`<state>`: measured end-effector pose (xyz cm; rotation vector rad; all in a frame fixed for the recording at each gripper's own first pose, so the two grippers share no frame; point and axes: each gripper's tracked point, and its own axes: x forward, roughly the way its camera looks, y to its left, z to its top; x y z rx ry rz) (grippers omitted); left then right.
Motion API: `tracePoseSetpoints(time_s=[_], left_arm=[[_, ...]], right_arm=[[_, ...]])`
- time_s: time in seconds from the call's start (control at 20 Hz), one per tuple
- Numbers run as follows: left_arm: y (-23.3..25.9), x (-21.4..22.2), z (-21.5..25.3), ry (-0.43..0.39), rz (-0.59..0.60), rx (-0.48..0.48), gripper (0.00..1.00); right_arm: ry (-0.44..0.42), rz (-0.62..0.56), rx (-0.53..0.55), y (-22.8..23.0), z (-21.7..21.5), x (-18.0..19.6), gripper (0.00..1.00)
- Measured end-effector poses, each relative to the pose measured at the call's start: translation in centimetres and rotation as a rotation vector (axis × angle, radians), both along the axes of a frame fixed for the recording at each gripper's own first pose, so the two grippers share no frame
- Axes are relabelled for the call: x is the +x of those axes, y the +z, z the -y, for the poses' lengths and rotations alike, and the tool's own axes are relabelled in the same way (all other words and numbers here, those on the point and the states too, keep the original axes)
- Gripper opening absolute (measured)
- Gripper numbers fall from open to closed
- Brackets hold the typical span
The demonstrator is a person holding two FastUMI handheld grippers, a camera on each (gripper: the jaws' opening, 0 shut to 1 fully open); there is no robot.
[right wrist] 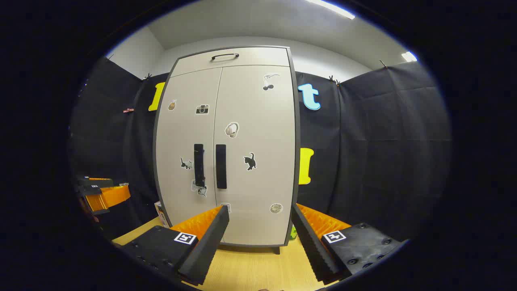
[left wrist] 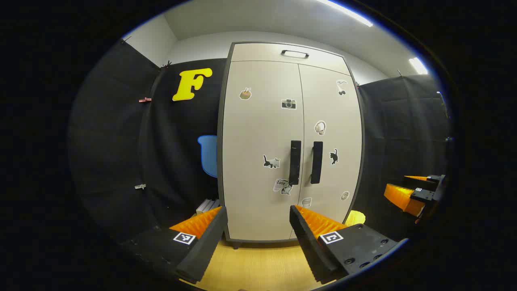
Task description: Open the right door of the double-door shoe cabinet with the right hand, and open the left door with the left hand.
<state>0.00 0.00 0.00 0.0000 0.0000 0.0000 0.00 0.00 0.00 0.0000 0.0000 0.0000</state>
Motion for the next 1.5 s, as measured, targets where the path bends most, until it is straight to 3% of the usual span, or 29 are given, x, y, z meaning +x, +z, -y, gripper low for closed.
tracePoseSetpoints(time_s=[0.8, 1.5], left_arm=[[-0.5, 0.8, -1.0, 0.026, 0.001, 0.04, 0.96], [-1.3, 0.8, -1.4, 0.015, -0.013, 0.036, 0.95]], right_arm=[[-0.029, -0.013, 0.059, 0.5, -0.6, 2.5, 0.98], [0.053, -0.01, 0.073, 2.7, -4.2, 6.4, 0.98]])
